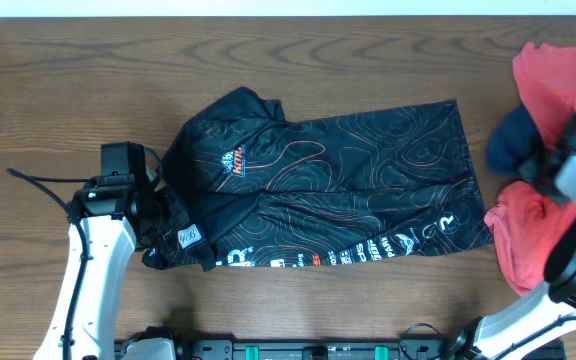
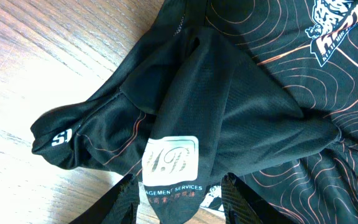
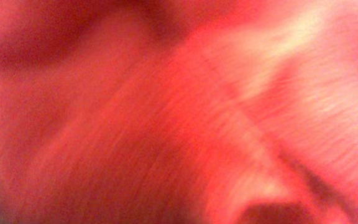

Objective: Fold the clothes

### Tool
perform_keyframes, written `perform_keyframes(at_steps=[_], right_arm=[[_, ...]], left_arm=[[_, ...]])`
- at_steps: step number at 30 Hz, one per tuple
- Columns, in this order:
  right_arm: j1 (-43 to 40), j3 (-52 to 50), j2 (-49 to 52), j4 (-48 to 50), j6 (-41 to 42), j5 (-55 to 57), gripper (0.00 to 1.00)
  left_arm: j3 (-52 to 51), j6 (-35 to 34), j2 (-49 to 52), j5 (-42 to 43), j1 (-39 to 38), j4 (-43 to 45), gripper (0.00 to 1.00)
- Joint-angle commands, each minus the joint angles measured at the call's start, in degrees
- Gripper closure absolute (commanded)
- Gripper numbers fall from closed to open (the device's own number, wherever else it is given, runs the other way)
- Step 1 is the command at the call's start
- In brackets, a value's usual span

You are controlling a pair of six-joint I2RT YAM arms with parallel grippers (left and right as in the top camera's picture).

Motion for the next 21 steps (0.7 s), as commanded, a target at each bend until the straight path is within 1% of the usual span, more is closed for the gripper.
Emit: perform_keyframes(at_steps=[1, 5, 9, 11, 12, 14, 15, 17, 19, 21], right_arm=[[-4.68, 1.62, 1.29, -1.51, 2.47, -6.6, 0.99], [-4.98, 4.09, -0.85, -2.62, -2.73, -20.2, 0.89], [-2.86, 6.71, -5.68, -5.79, -6.54, -27.08, 0.84], [-1.29, 7.5, -9.27, -7.56, -7.04, -27.98, 0.81], [-0.37, 7.67, -11.39, -8.59, -7.32, -28.33, 0.79], [1.64, 7.72, -15.19, -10.45, -8.04, -28.65, 0.75], [2.84, 7.72, -16.96, -11.58, -8.63, -28.63, 0.72], [5.2, 7.72, -19.8, -13.77, -9.03, -28.59, 0.63], [7.54, 7.72, -21.81, -16.26, -9.68, -28.63, 0.61], [9.97, 7.72, -23.06, -19.15, -10.08, -28.61, 0.6]], left_arm=[[-0.39, 0.94, 0.22, -0.55, 0.09, -0.13, 0.55], [-0.35, 1.88, 0.2, -0.52, 0.09, 2.08, 0.55], [0.63, 4.11, 0.2, -0.52, 0.09, 5.14, 0.55], [1.68, 5.64, 0.2, -0.52, 0.09, 7.3, 0.54], [2.34, 6.38, 0.2, -0.52, 0.09, 8.5, 0.49], [3.58, 7.43, 0.22, -0.52, 0.09, 10.47, 0.47], [4.26, 7.65, 0.22, -0.52, 0.09, 11.58, 0.46], [5.18, 7.76, 0.39, -0.5, 0.09, 14.23, 0.43], [6.12, 8.72, 1.42, -0.24, 0.09, 16.81, 0.42], [7.3, 9.81, 3.69, 1.25, 0.09, 18.75, 0.39]])
